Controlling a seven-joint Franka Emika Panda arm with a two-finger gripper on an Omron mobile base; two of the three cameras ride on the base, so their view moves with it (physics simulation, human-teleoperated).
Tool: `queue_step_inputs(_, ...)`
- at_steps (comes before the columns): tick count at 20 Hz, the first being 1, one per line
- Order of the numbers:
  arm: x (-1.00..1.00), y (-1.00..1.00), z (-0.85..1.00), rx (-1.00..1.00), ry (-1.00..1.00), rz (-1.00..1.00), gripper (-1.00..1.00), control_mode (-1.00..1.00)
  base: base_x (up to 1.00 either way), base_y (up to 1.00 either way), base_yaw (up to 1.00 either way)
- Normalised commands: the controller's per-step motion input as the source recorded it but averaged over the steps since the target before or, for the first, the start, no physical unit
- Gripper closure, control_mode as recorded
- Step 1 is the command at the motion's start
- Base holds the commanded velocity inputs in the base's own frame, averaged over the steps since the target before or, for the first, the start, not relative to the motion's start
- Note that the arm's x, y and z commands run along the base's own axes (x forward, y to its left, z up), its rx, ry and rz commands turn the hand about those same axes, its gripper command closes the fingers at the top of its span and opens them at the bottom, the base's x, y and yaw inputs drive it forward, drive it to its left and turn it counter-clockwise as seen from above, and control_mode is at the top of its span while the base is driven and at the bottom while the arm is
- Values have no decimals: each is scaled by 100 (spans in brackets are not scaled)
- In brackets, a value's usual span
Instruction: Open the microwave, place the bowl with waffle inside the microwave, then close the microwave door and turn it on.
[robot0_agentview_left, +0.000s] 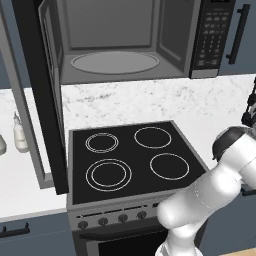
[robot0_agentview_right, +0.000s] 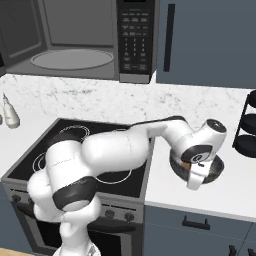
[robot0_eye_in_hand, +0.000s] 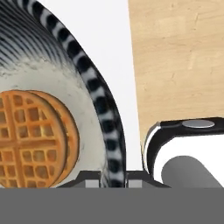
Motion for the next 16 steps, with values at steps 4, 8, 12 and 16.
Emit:
queue_step_inputs(4,-12,83,56,-7,0,0,100,-100,0,0,0)
queue_step_inputs(8,-1,94,51,-7,0,0,100,-100,0,0,0)
queue_step_inputs(12,0,90,57,-5,-1,0,100,-100,0,0,0)
queue_step_inputs(16,-7,96,56,-5,-11,0,100,-100,0,0,0)
